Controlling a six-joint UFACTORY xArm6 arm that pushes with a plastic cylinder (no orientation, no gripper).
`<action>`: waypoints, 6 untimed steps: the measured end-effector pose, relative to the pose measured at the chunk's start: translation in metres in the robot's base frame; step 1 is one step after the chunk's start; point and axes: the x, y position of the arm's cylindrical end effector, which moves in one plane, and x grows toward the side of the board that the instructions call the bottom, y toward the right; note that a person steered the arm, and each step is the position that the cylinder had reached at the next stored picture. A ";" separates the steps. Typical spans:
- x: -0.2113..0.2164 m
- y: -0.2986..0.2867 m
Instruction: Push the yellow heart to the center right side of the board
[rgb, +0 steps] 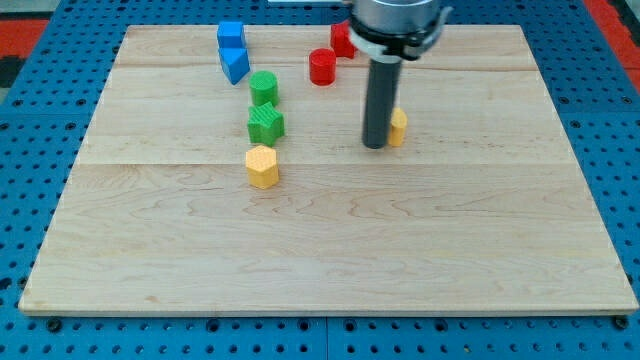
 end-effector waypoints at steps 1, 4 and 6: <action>-0.013 -0.011; -0.030 0.056; -0.005 0.115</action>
